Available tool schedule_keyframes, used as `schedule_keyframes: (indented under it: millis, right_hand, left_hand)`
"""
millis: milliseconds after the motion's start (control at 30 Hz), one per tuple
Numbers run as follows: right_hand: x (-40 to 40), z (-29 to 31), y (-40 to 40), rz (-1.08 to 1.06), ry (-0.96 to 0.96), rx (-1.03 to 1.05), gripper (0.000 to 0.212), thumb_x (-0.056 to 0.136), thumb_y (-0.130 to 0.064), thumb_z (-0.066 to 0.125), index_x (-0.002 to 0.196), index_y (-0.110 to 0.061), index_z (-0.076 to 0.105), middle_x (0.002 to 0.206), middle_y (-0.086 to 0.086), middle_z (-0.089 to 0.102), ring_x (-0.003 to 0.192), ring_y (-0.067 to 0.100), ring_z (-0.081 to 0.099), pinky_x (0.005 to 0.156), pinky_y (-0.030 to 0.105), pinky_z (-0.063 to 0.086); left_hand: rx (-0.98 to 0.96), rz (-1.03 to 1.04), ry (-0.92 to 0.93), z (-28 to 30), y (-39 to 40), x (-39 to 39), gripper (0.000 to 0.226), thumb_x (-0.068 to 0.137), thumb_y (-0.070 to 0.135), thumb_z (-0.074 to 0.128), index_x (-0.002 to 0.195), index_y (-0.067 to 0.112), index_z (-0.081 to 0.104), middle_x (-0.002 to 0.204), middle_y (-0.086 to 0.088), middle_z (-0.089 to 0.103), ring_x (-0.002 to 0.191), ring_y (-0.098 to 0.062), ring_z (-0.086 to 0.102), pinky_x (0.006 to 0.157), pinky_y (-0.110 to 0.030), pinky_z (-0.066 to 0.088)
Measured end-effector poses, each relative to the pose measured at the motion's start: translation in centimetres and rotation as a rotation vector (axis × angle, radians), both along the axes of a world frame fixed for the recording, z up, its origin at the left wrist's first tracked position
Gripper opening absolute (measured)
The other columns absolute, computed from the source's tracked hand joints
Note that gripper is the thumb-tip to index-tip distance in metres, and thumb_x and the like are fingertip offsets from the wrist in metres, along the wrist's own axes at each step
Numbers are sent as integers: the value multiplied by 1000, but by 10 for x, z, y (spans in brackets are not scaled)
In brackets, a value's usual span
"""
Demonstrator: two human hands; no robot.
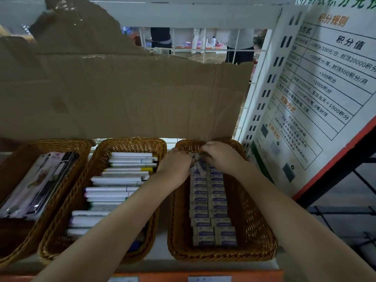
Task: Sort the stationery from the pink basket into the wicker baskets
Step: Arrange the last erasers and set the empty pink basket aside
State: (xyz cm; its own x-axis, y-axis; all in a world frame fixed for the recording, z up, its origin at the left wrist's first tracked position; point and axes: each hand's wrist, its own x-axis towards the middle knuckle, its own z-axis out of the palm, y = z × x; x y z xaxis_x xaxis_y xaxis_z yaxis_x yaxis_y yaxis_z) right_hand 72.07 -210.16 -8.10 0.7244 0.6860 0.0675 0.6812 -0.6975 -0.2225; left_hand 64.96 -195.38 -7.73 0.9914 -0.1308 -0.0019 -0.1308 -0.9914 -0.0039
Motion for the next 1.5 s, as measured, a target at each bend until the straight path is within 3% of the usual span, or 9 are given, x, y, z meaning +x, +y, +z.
schedule_keyframes:
  millis: [167, 333, 467, 600, 700, 867, 1100, 1333, 1500]
  right_hand:
    - [-7, 4, -11, -50, 146, 129, 32, 98, -18, 47, 128, -10, 56, 116, 7, 56, 106, 18, 52, 83, 22, 36]
    - [-31, 11, -29, -75, 313, 400, 26, 95, -16, 55, 119, -23, 58, 112, -5, 62, 88, -5, 58, 72, 3, 41]
    - [-56, 20, -39, -127, 512, 629, 23, 93, -13, 57, 104, -32, 62, 109, -8, 64, 89, 2, 64, 71, 13, 51]
    - [-80, 23, -50, -173, 756, 804, 26, 86, -10, 66, 109, -22, 67, 106, -5, 70, 95, 9, 67, 75, 20, 54]
    - [-95, 22, -57, -185, 704, 695, 32, 82, -10, 70, 112, -21, 66, 110, -7, 68, 104, 5, 62, 88, 24, 51]
    - [-116, 13, -63, -225, 379, 362, 29, 88, -23, 65, 115, -31, 58, 110, -17, 61, 101, -5, 56, 85, 8, 43]
    - [-131, -3, -66, -136, 219, 72, 23, 92, -23, 57, 115, -20, 55, 113, -3, 60, 105, 13, 54, 85, 31, 46]
    - [-130, -12, -62, -91, 91, 19, 30, 91, -26, 58, 121, -21, 58, 119, -4, 43, 117, 12, 35, 92, 23, 36]
    - [-126, -15, -60, -68, 103, 2, 27, 91, -26, 57, 116, -16, 54, 116, -2, 50, 113, 16, 42, 78, 17, 27]
  left_hand:
    - [-86, -41, 60, 5, 5, 4, 27, 92, 29, 58, 116, 16, 63, 116, -7, 59, 112, -23, 48, 86, -31, 42]
    - [-199, -107, -73, 11, 5, -14, 22, 90, 31, 58, 108, 18, 58, 103, -2, 63, 98, -18, 52, 68, -27, 34]
    - [-340, -132, -74, 17, 3, -34, 22, 89, 32, 59, 108, 22, 57, 107, 4, 61, 100, -13, 51, 75, -26, 40]
    - [-355, -143, -53, 23, 0, -51, 23, 91, 33, 58, 113, 26, 57, 113, 8, 57, 102, -8, 50, 74, -19, 35]
    - [-319, -171, -46, 21, -3, -64, 22, 91, 36, 57, 112, 29, 57, 112, 11, 56, 100, -5, 47, 74, -19, 33]
    - [-246, -192, -5, 9, -5, -78, 25, 91, 40, 56, 113, 29, 58, 111, 11, 55, 105, -8, 44, 81, -23, 42]
    - [-78, -270, -5, -3, -14, -74, 25, 91, 31, 57, 113, 21, 60, 112, 3, 56, 107, -17, 42, 82, -26, 36]
    - [-54, -304, -49, -11, -20, -72, 31, 90, 31, 57, 118, 18, 52, 120, -1, 56, 112, -21, 45, 92, -31, 39]
    - [-55, -296, -30, -13, -19, -71, 34, 89, 30, 59, 120, 18, 52, 121, -1, 54, 113, -21, 44, 94, -32, 37]
